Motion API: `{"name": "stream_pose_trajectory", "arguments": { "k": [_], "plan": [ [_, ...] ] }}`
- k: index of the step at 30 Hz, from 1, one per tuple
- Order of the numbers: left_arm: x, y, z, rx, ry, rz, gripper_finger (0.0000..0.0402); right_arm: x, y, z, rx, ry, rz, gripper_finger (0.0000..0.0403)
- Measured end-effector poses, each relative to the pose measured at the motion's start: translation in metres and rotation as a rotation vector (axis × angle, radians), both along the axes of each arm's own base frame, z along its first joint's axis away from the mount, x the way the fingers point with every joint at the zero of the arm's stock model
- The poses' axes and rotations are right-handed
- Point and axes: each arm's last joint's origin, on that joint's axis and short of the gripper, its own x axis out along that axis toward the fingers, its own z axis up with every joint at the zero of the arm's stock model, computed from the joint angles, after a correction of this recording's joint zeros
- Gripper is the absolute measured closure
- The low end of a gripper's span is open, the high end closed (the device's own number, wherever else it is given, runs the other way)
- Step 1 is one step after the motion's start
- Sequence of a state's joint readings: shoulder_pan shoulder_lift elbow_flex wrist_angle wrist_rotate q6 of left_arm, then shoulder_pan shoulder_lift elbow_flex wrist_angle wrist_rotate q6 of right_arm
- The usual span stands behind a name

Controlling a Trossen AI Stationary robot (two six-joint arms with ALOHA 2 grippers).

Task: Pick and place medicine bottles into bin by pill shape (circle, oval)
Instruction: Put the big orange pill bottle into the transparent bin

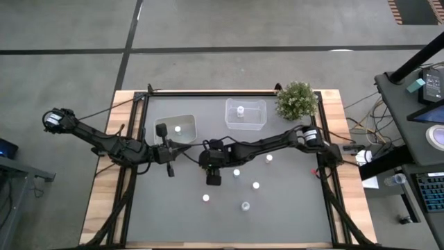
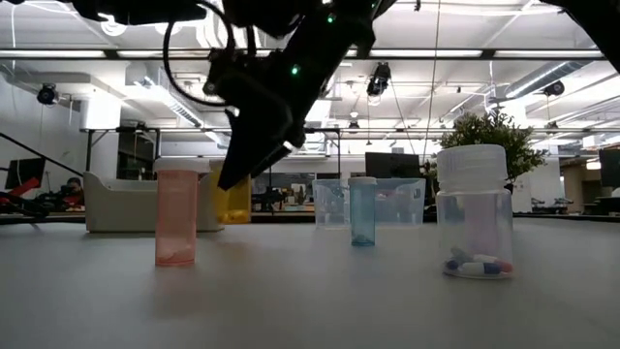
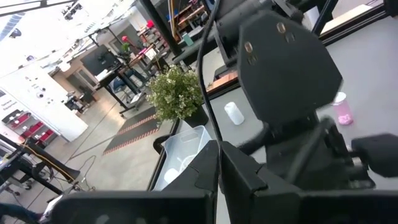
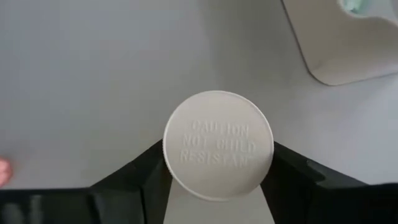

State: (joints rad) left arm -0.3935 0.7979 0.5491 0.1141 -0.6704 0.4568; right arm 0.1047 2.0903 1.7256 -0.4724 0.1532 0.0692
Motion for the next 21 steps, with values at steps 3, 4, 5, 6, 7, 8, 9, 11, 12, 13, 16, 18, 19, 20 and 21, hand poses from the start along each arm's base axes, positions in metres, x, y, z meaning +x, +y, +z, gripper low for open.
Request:
{"name": "stream_pose_trajectory", "arguments": {
  "k": [3,4,5,6,7,8,9,11,12,13,16,18,19,20,21],
  "plan": [
    [0.0,0.0,0.0,0.0,-0.001,0.0,0.0402,-0.007,-0.001,0.017,0.009,-0.001,-0.013,0.0209],
    [0.0,0.0,0.0,0.0,0.0,0.0,0.0402,-0.009,-0.002,0.022,0.011,-0.001,-0.02,0.0209],
    [0.0,0.0,0.0,0.0,0.0,0.0,0.0402,-0.012,-0.004,0.029,0.012,-0.007,-0.028,0.0209],
    [0.0,0.0,0.0,-0.001,-0.001,0.0,0.0402,-0.015,-0.006,0.036,0.015,-0.008,-0.036,0.0209],
    [0.0,0.0,0.0,0.0,-0.001,0.0,0.0402,-0.018,-0.009,0.043,0.021,-0.011,-0.05,0.0208],
    [0.0,0.0,0.0,-0.001,-0.001,0.0,0.0402,-0.021,-0.014,0.051,0.025,-0.017,-0.064,0.0207],
    [0.0,0.0,0.0,-0.002,-0.001,0.0,0.0402,-0.024,-0.019,0.057,0.029,-0.021,-0.081,0.0207],
    [0.0,0.0,0.0,-0.003,-0.002,0.001,0.0402,-0.032,-0.029,0.069,0.038,-0.027,-0.118,0.0208],
    [0.0,0.0,0.0,-0.003,-0.002,0.001,0.0402,-0.037,-0.034,0.074,0.041,-0.031,-0.135,0.0208],
    [0.0,0.0,0.0,-0.003,-0.002,0.001,0.0402,-0.041,-0.04,0.079,0.041,-0.039,-0.159,0.0208],
    [0.0,0.0,0.0,-0.004,-0.001,0.0,0.0402,-0.058,-0.059,0.087,0.015,-0.042,-0.248,0.0208],
    [0.0,0.0,0.0,-0.004,-0.001,0.0,0.0402,-0.071,-0.076,0.09,0.01,-0.047,-0.319,0.0207],
    [0.0,0.0,0.0,-0.005,-0.002,0.0,0.0402,-0.078,-0.085,0.091,0.021,-0.046,-0.358,0.0207],
    [0.0,0.0,0.0,-0.005,-0.001,-0.001,0.0402,-0.086,-0.094,0.092,0.032,-0.049,-0.399,0.0207],
    [0.0,0.0,0.0,-0.005,-0.001,0.0,0.0402,-0.093,-0.103,0.091,0.04,-0.048,-0.437,0.0207]
  ]
}}
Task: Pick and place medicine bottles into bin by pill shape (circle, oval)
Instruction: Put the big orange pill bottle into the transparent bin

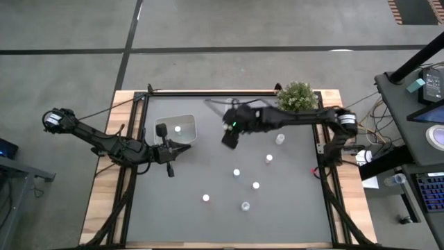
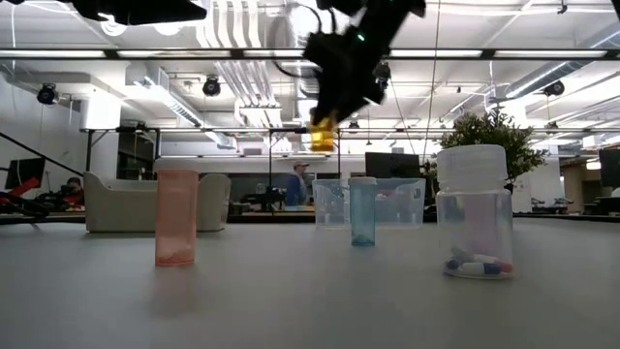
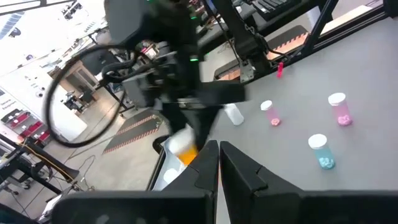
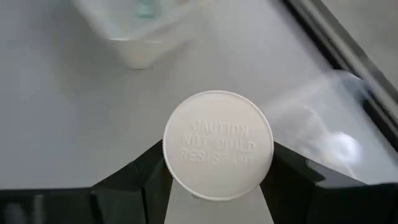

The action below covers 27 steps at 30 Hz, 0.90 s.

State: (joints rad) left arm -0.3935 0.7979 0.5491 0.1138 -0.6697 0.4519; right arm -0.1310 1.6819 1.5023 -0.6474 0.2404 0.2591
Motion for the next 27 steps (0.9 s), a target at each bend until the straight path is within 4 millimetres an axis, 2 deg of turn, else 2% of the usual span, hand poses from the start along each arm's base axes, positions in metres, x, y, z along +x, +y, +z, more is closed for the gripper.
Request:
{"name": "stream_pose_trajectory", "arguments": {
  "k": [5,8,18,27],
  "plan": [
    [0.0,0.0,0.0,0.0,-0.001,0.0,0.0402,-0.034,-0.043,-0.012,0.031,0.002,-0.17,0.0207],
    [0.0,0.0,0.0,-0.001,-0.002,0.0,0.0402,-0.05,-0.06,-0.02,0.034,-0.016,-0.24,0.0207],
    [0.0,0.0,0.0,-0.001,-0.002,0.001,0.0402,-0.075,-0.093,-0.061,0.051,0.032,-0.36,0.0207],
    [0.0,0.0,0.0,-0.001,-0.003,0.001,0.0402,-0.086,-0.105,-0.085,0.059,-0.024,-0.437,0.0207]
  ]
}}
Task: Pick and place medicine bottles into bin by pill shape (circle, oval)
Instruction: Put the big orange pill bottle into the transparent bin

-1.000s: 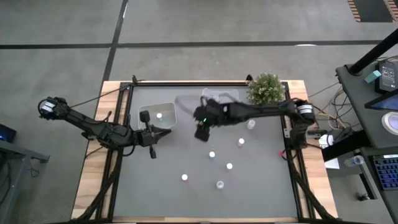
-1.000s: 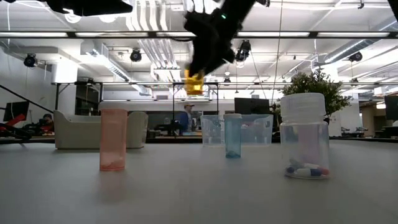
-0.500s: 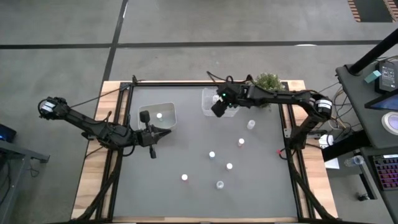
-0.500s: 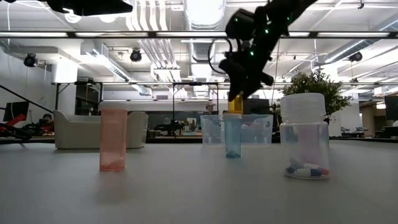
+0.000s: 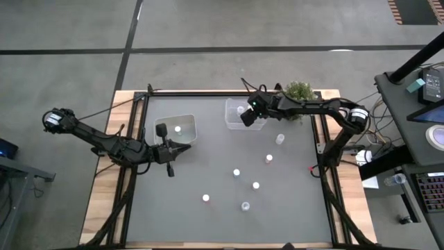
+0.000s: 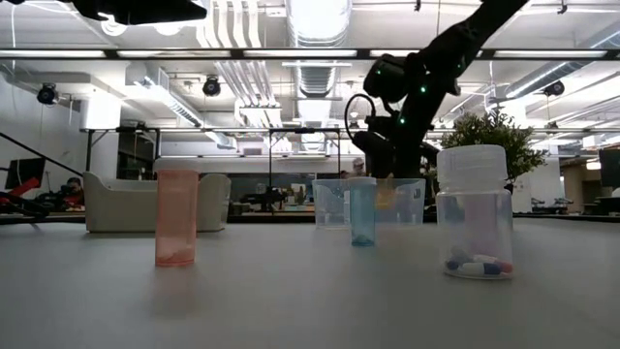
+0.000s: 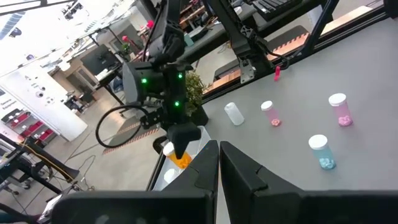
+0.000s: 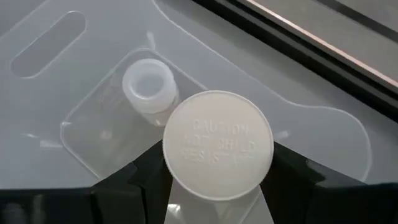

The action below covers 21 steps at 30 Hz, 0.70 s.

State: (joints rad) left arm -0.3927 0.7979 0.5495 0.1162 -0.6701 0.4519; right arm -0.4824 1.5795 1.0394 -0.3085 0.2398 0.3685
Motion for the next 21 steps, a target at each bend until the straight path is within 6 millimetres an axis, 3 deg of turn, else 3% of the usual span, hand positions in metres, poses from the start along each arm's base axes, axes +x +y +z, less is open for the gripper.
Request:
{"name": "stream_pose_trajectory", "arguments": {
  "k": [14,21],
  "plan": [
    [0.0,0.0,0.0,0.0,0.0,0.0,0.0402,0.0,0.0,-0.012,-0.024,0.012,-0.015,0.0203],
    [0.0,0.0,0.0,0.0,0.0,0.0,0.0402,0.002,-0.002,-0.02,-0.021,0.022,-0.03,0.0152]
  ]
}}
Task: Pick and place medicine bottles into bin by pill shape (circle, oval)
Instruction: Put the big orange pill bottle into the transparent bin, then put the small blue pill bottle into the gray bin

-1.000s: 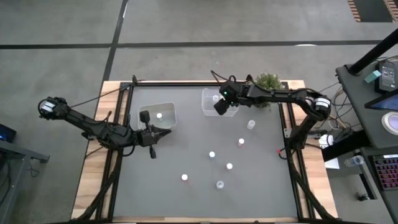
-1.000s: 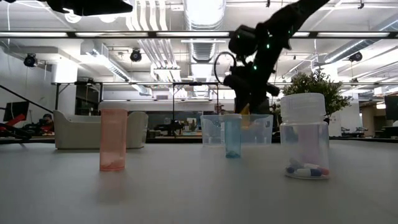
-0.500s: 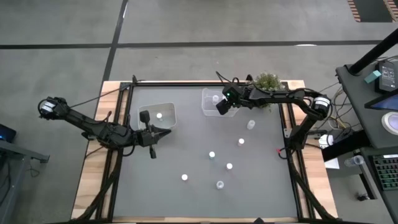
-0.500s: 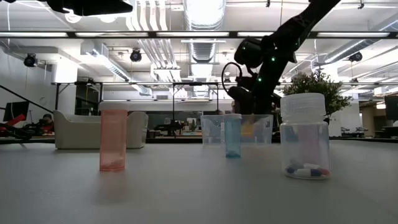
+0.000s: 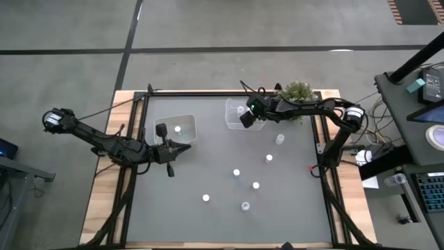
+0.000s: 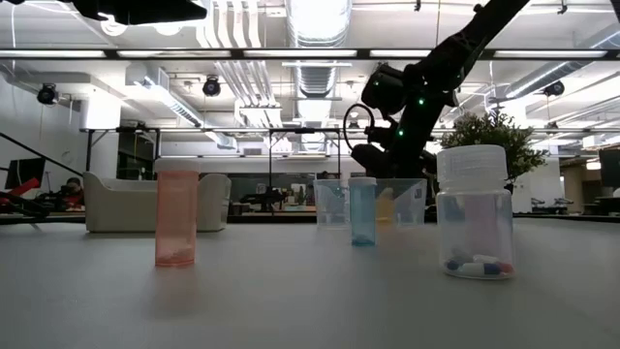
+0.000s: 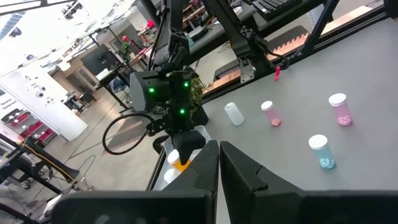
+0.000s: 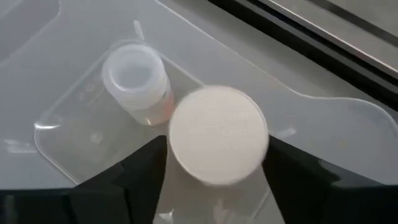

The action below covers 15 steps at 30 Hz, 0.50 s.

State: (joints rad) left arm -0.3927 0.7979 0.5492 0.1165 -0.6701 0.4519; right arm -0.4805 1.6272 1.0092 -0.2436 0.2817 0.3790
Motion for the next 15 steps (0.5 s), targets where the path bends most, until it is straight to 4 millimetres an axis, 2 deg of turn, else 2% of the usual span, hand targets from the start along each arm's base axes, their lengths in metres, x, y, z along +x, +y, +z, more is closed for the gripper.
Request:
{"name": "stream_pose_trajectory", "arguments": {
  "k": [6,11,15],
  "plan": [
    [0.0,0.0,0.0,0.0,0.0,0.0,0.0402,0.001,0.001,0.002,-0.003,0.001,0.004,0.0122],
    [0.0,0.0,0.0,0.0,0.0,0.0,0.0402,0.007,0.009,0.029,-0.055,-0.052,0.052,0.0124],
    [0.0,0.0,0.0,-0.001,-0.001,0.0,0.0402,0.011,0.03,0.048,-0.085,-0.077,0.133,0.0132]
  ]
}}
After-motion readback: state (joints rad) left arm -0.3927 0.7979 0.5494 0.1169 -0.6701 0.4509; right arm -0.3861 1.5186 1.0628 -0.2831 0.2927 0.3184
